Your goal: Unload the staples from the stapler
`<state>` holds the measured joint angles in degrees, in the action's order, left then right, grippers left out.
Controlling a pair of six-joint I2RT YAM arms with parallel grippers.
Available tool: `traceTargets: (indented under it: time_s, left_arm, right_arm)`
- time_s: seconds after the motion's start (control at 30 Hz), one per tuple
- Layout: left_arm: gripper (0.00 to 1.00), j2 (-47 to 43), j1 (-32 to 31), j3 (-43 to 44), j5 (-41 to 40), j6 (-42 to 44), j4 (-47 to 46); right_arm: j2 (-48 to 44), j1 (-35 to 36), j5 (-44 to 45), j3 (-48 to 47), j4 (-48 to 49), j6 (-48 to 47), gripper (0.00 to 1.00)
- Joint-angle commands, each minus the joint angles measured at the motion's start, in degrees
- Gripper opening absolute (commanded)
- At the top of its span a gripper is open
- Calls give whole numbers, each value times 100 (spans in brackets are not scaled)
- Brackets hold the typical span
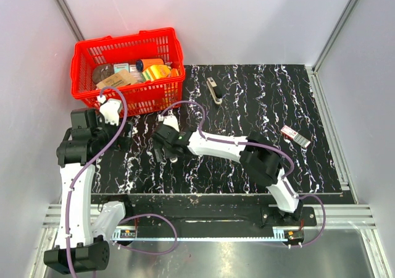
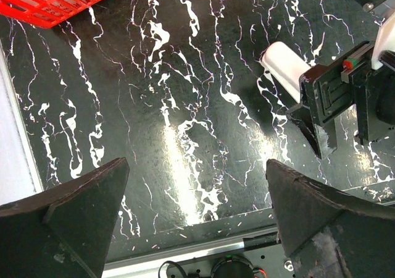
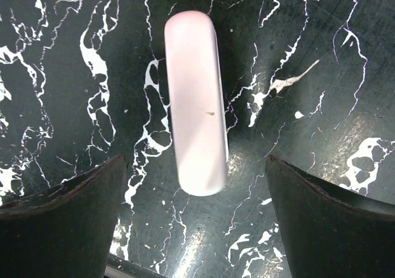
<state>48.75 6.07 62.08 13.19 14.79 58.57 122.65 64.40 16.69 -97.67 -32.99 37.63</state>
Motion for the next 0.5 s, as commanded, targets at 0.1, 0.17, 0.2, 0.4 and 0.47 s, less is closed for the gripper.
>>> traceTargets:
  time_s: [0.1, 0.17, 0.2, 0.4, 0.47]
  left_arm:
    - [99, 29, 44, 49, 52, 42, -188]
    - [99, 38, 44, 93, 26, 33, -188]
    - [99, 20, 53, 128, 8, 33, -188]
    - [99, 152, 79, 260, 87, -107, -188]
    - [99, 222, 79, 217, 105, -134, -188]
  right_arm:
    - [-294, 64, 457, -481, -453, -229, 99]
    - [-504, 55, 773, -656, -690, -369, 99]
    - [-644, 64, 1027, -770, -769, -414, 99]
    - [-1279, -243, -222, 90, 417, -1598, 92]
    - [-1314, -349, -535, 151, 451, -1819, 68]
